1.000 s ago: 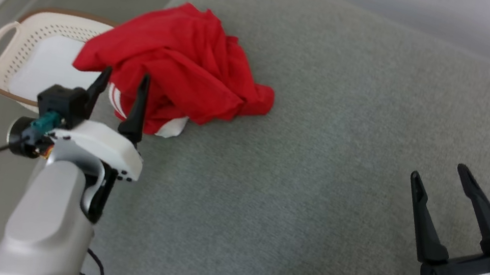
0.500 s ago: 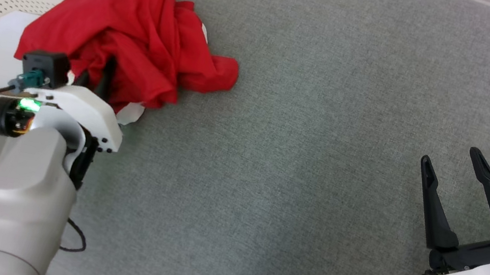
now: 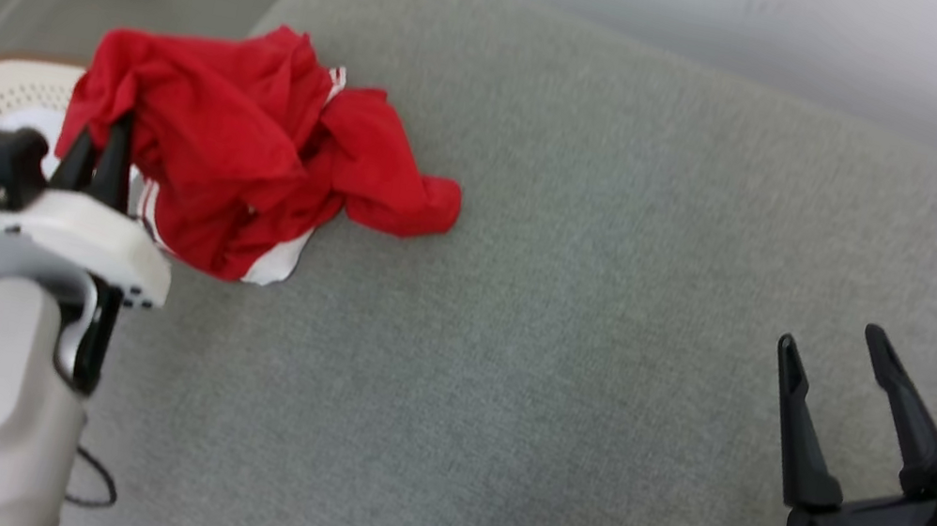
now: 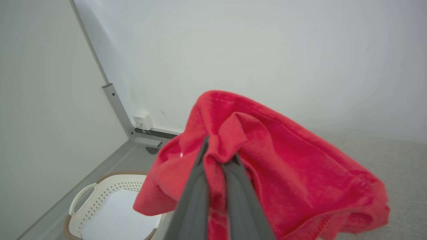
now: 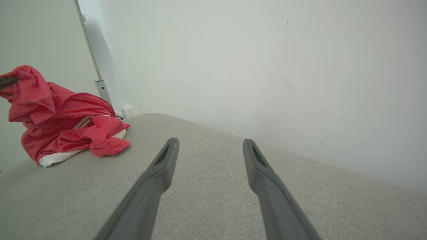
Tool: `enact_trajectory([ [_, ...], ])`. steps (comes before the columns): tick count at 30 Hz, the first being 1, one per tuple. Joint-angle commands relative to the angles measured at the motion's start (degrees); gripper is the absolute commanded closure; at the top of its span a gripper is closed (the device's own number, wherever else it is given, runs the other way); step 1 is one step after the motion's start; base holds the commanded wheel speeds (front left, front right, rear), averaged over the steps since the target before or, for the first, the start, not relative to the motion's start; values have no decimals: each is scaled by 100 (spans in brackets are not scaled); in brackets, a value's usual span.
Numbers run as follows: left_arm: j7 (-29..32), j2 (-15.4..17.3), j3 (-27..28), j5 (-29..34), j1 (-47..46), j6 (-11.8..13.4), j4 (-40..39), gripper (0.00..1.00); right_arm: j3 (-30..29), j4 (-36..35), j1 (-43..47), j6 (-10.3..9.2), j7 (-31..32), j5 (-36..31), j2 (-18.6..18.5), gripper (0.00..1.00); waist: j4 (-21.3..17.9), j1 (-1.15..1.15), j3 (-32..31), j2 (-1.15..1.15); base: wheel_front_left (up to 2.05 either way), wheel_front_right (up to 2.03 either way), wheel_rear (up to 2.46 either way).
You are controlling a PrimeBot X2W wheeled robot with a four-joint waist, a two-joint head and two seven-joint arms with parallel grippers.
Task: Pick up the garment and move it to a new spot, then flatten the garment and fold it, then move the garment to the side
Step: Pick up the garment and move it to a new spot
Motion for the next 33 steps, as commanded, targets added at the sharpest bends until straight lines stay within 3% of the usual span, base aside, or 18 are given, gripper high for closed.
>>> enact_trajectory([
  [1,-12,28,42,-21,213,39,-133,100,-11,34,90,-10,-48,30,22,0,-38,0,-326,0,0,0,0],
  [7,59,-60,23,-35,1246,159,-1201,100,-21,243,465,-11,-157,115,215,0,-197,0,-968,0,0,0,0],
  [16,404,-364,-246,-77,2153,197,-2594,100,43,282,600,-11,-188,100,323,0,-746,0,-1140,0,0,0,0],
  [20,610,-565,-758,-12,2322,6,-3054,100,54,298,570,-11,-207,106,343,0,-1193,0,-1114,0,0,0,0],
  [25,780,-754,-1532,-64,2049,-215,-3049,100,-1,327,528,-11,-257,116,382,0,-1806,0,-994,0,0,0,0],
  [33,706,-844,-2932,-496,1384,-273,-2727,100,-120,468,462,-10,-440,188,438,0,-2705,0,-627,0,0,0,0],
])
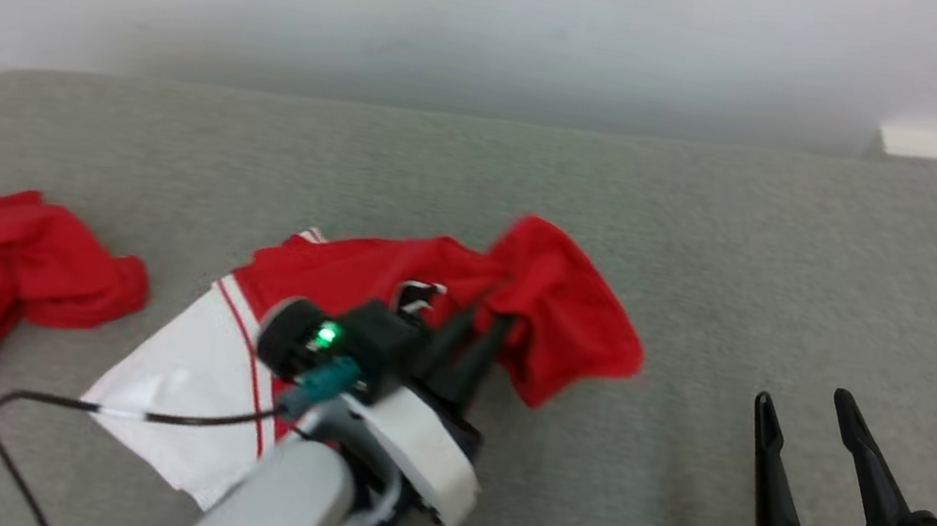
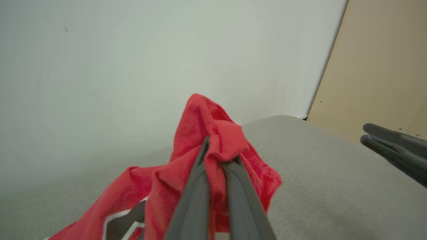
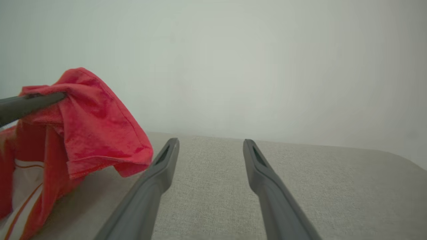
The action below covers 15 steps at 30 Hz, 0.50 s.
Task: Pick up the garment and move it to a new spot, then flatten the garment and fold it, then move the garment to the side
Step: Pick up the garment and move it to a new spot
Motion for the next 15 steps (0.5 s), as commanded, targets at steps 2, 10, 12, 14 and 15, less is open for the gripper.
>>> enact_trajectory([
  [2,-63,15,-515,-277,-144,63,110,100,-59,62,-67,-12,-99,77,25,0,-510,1,353,-1,0,0,0],
  [10,-252,17,-1627,-897,-266,287,885,86,-99,243,-157,-12,-304,105,44,0,-678,1,591,-1,0,0,0],
  [12,-385,15,-1727,-919,-314,369,992,0,-112,289,-165,-11,-324,93,48,0,-602,1,559,-1,0,0,0],
  [14,-514,17,-1777,-917,-345,453,1041,0,-114,317,-163,-12,-336,91,47,0,-497,1,500,-1,0,0,0],
  [15,-581,16,-1765,-890,-373,510,1018,0,-115,328,-158,-12,-345,91,46,0,-435,1,459,-1,0,0,0],
])
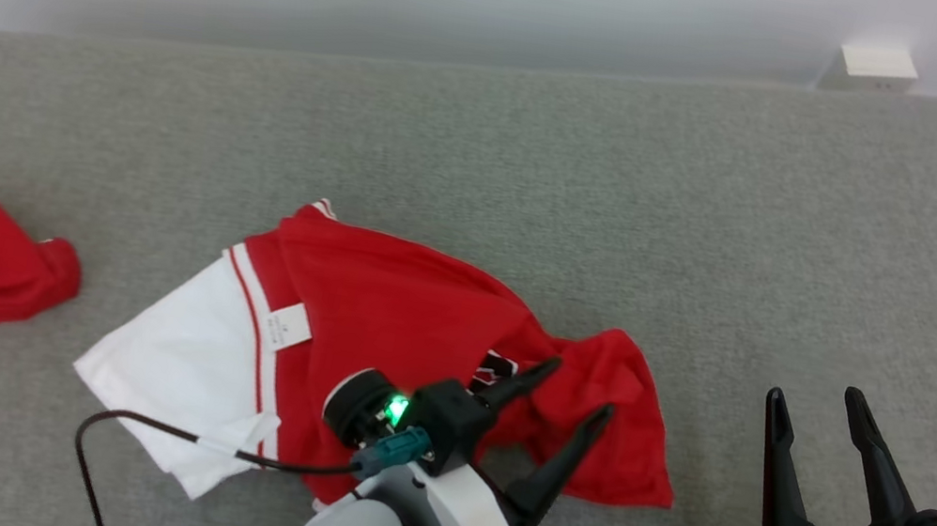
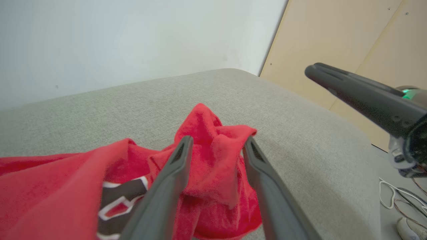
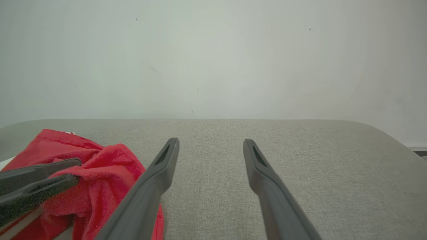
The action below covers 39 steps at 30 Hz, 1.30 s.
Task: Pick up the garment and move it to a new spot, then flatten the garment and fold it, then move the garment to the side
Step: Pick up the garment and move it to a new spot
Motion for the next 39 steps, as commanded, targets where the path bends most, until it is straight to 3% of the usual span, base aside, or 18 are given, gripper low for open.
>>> enact_trajectory([
  [1,-123,28,57,41,-55,103,-65,0,0,23,-38,-12,-36,-37,5,0,170,0,-127,-1,0,0,0],
  [6,-237,209,415,160,133,418,-610,0,-45,-31,19,-12,32,-133,3,0,519,0,-330,-1,0,0,0],
  [13,-236,830,1685,322,696,1011,-1575,0,-66,-188,125,-12,205,-240,2,0,965,0,-565,-1,0,0,0],
  [18,-234,1231,2487,350,1288,1254,-1768,0,-58,-267,251,-12,337,-261,1,0,1155,0,-737,-1,0,0,0],
  [25,-234,1465,3000,149,2019,1077,-1816,0,-48,-353,468,-12,489,-242,1,0,1200,0,-948,-1,0,0,0],
  [31,-235,1430,2881,57,2347,868,-1703,0,-81,-411,712,-12,633,-187,2,0,1128,0,-1164,-1,0,0,0],
  [39,-231,1423,2790,-12,2593,827,-1606,0,-138,-550,1010,-11,780,-124,2,0,1096,0,-1345,-1,0,0,0],
])
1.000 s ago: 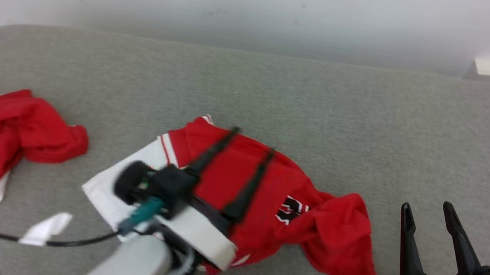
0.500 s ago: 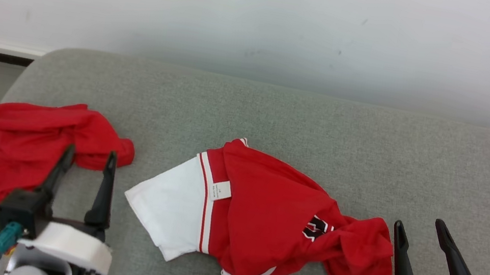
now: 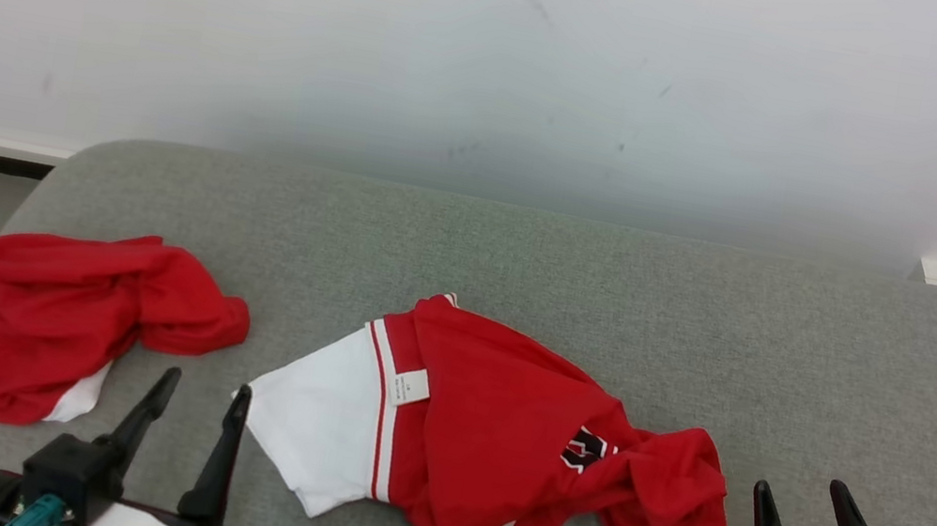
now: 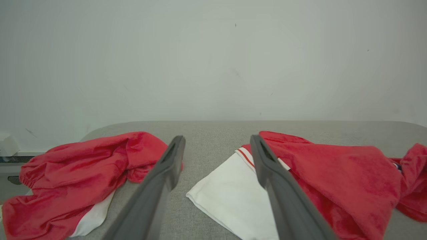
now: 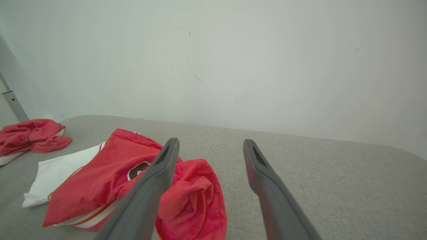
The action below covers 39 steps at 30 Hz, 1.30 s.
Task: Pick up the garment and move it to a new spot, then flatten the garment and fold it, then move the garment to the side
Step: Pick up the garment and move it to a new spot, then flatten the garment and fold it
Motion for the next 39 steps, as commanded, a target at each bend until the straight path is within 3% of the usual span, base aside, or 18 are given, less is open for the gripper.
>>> enact_trajectory([
  [1,9,4,-5,-125,88,-19,14,0,-26,-68,93,-12,28,64,-5,0,3,0,-13,0,0,0,0],
  [26,8,-21,-82,-116,-127,50,20,0,-107,-148,-76,-12,132,-1,-10,0,183,0,198,0,0,0,0],
  [39,-3,-258,-175,36,-648,-48,124,0,967,837,-850,-12,664,279,-557,0,678,0,826,0,0,0,0],
])
